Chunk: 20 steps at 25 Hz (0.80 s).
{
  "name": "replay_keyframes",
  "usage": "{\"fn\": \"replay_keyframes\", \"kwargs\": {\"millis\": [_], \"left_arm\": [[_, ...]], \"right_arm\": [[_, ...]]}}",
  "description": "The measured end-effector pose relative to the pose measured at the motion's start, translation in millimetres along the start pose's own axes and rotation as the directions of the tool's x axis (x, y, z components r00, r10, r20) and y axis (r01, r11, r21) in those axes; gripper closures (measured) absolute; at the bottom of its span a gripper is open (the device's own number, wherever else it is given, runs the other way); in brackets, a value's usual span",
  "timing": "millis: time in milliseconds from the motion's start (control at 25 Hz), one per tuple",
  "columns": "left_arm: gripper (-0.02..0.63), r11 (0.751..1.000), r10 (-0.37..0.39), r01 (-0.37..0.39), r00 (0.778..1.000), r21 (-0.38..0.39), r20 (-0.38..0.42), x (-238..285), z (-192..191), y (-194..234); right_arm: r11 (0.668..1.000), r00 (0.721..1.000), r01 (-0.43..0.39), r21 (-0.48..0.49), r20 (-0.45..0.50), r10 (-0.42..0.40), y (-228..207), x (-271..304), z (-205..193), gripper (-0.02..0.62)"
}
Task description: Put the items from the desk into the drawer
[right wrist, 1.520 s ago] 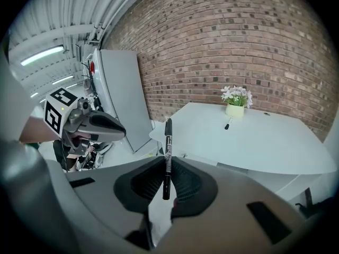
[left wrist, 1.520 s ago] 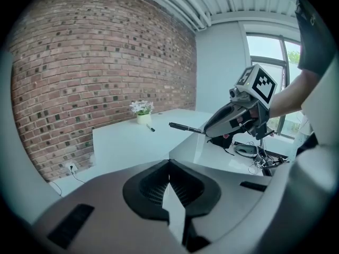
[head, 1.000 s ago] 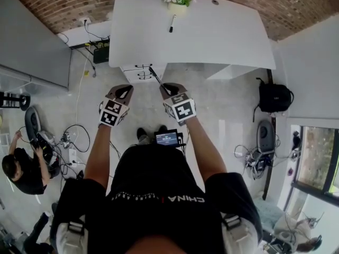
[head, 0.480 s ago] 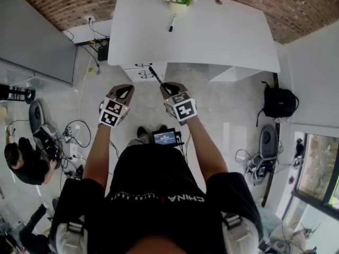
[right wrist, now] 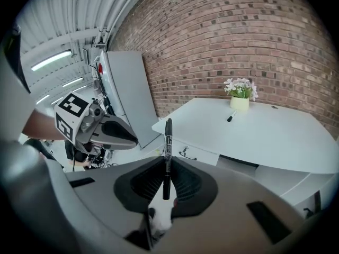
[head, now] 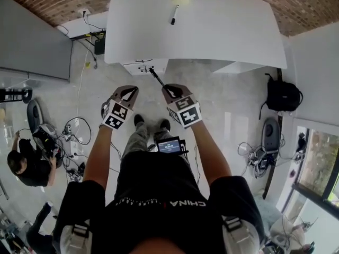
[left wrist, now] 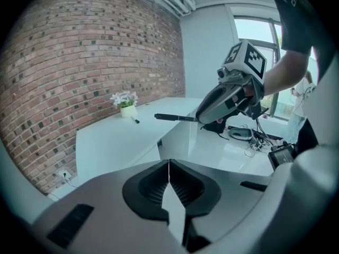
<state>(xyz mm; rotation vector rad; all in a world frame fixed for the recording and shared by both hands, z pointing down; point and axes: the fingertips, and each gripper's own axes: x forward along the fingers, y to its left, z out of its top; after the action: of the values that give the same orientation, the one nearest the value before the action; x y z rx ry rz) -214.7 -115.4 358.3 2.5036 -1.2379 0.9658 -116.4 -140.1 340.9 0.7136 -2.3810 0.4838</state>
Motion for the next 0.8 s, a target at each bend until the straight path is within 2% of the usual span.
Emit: {"fn": "replay_keyframes", "kwargs": {"millis": [240,400,600,720,800], "left_arm": [[0.592,0.995,-0.079,0.081,0.996,0.052,-0.037,46.1,-35.3,18.4],[0.592,0.990,-0.091,0.099,0.993,0.098,-0.080,81.7,-60.8,28.0],[0.591,0.986,-0.066,0.077,0.994,0.147,-0.082,133.5,-88.1,42.4],[0.589,0.987,-0.038,0.046,0.998,0.155,-0.054,161.8,-103.9,51.2],[0.562,0.987,-0.022,0.027,0.999,0.159,-0.030,179.5,-112.6,56.1]], "right_arm": [[0.999,0.999,0.029,-0.036,-0.032,-0.030,-1.3,38.6,-23.8,0.549],[0.998,0.999,0.036,-0.055,-0.039,-0.038,-12.6,63.2,-48.3,0.549],[0.998,1.000,0.011,-0.060,-0.023,-0.013,-31.8,100.2,-75.6,0.549],[0.997,1.000,0.009,-0.074,-0.006,-0.010,-44.1,126.2,-93.1,0.549],[0.995,1.000,0.017,-0.099,0.003,-0.017,-53.8,144.9,-106.8,0.549]]}}
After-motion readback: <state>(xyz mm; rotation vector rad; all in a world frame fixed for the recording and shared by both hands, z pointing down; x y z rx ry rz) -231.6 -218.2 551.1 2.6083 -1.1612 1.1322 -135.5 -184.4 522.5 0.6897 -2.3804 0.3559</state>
